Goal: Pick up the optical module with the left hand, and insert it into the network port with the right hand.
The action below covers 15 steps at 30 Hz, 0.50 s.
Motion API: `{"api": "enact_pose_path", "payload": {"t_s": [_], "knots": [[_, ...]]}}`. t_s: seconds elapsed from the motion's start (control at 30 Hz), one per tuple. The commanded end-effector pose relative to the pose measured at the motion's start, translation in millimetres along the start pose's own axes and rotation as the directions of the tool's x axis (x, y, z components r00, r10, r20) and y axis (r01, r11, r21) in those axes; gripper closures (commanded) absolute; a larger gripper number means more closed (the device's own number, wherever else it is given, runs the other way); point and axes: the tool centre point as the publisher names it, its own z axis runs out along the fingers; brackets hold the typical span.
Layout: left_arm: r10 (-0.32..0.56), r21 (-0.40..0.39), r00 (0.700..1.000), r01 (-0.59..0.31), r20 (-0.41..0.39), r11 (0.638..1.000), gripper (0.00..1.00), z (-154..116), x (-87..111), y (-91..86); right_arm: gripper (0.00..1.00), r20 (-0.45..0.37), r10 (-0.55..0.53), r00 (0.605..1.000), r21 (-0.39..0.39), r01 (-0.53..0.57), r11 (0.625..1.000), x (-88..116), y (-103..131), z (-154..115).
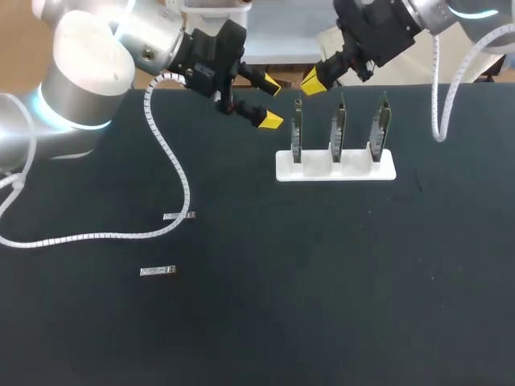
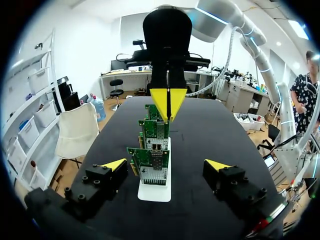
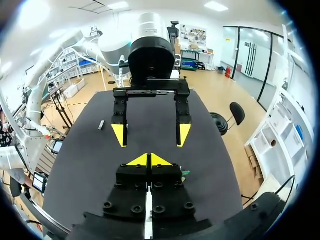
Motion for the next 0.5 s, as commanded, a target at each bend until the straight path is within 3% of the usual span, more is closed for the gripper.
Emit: {"api": "enact_pose_path", "payload": {"t_s": [0.03,0.5], "knots": [[-0.001,0.002,1.0,0.001,-0.004,1.0,0.0,0.5,-0.6,1.3,1.0,-0.007,-0.001,1.0,-0.006,0.001,1.0,-0.4,-3.8,5.1],[-0.001,0.002,1.0,0.001,-0.004,1.0,0.0,0.5,-0.6,1.3,1.0,-0.023,-0.007,1.0,-0.018,0.007,1.0,2.2,-11.0,14.1]]}}
